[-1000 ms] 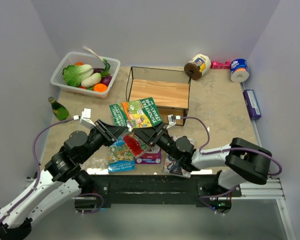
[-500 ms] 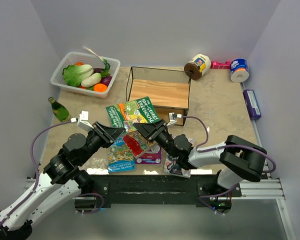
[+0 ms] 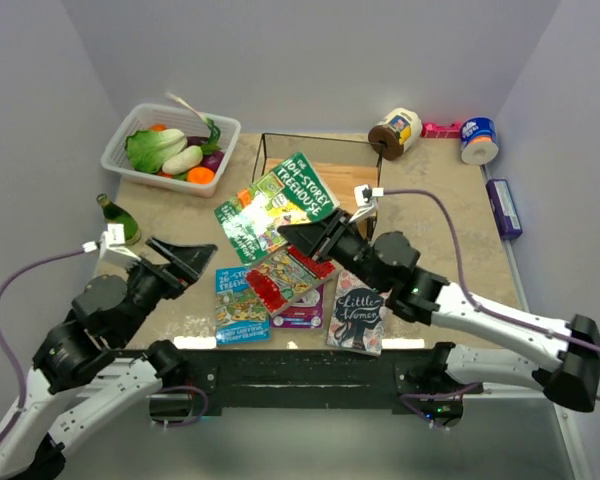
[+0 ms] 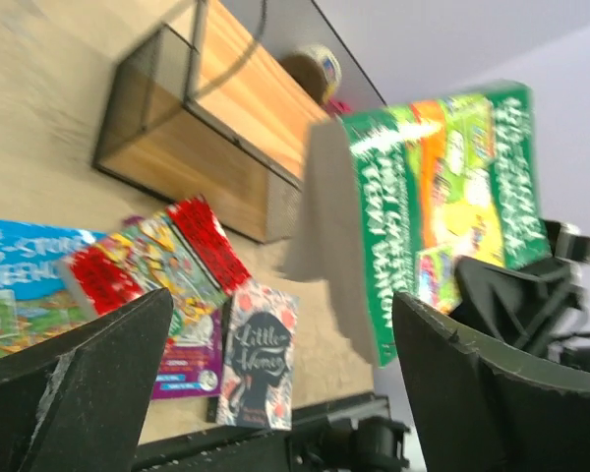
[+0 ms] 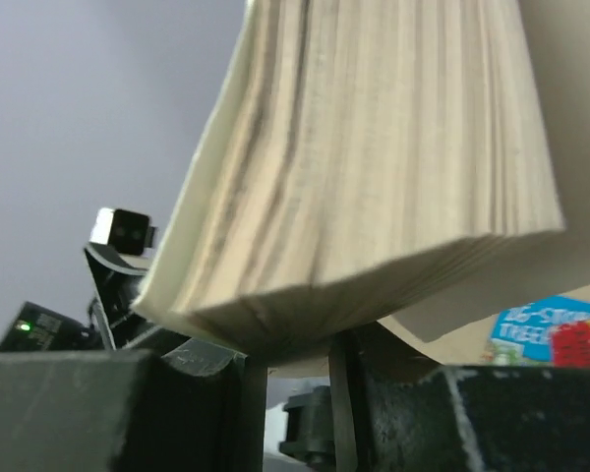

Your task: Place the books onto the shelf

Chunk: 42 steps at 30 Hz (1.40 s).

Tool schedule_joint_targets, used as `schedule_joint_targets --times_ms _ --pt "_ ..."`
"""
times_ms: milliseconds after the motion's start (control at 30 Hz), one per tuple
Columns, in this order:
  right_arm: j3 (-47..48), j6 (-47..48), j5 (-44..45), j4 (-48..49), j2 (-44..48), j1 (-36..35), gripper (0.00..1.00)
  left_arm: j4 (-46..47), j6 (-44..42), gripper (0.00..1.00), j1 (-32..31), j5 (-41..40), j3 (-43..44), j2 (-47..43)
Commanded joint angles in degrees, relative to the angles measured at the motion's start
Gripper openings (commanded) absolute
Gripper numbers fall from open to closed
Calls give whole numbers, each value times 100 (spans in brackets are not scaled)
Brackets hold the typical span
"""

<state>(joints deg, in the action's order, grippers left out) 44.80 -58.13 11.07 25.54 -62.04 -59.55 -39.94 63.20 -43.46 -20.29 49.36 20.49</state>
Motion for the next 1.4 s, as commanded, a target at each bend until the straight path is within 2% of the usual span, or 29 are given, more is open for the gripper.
schedule_joint_targets --times_ms 0,67,167,267,300,367,433,500,600,767,867,967,1200,1367 --pt "1388 1443 115 -3192 447 40 0 -1961 87 100 22 -1335 776 419" --pt "1767 1813 -26 -4045 351 49 0 -1948 62 100 22 -1398 969 578" --pt "2515 2401 -429 -5004 35 49 0 -1404 -587 100 13 -1223 1031 728" --pt "2964 2946 -754 -5550 -72 49 0 332 -1721 98 22 -374 952 763" --pt "3069 3130 -869 -5595 -54 57 0 608 -2219 100 22 -222 944 842" --pt "3201 3387 -1062 -5910 25 49 0 1230 -2661 100 22 137 917 939" --pt "3465 3570 -1229 -6278 78 57 0 1576 -3207 100 22 420 856 1035" --pt "3632 3624 -1570 -6429 192 57 0 1875 -3654 100 22 1165 899 1271" --pt "3764 3616 -2045 -6509 359 66 0 2051 -3884 100 22 2219 900 1650" --pt "3791 3256 -2618 -6114 675 93 0 3024 -3736 100 22 3354 242 1432" --pt "3800 3159 -2908 -5947 746 101 0 3657 -3508 100 13 3768 -242 1011" --pt "3826 3150 -3154 -5859 694 101 0 3906 -3350 100 22 4084 -497 799" --pt "3967 3369 -3708 -5894 544 110 0 4933 -3139 100 31 5078 -717 1000" --pt "4054 3492 -3884 -5982 483 128 0 6146 -2648 99 57 6105 -1015 1395"
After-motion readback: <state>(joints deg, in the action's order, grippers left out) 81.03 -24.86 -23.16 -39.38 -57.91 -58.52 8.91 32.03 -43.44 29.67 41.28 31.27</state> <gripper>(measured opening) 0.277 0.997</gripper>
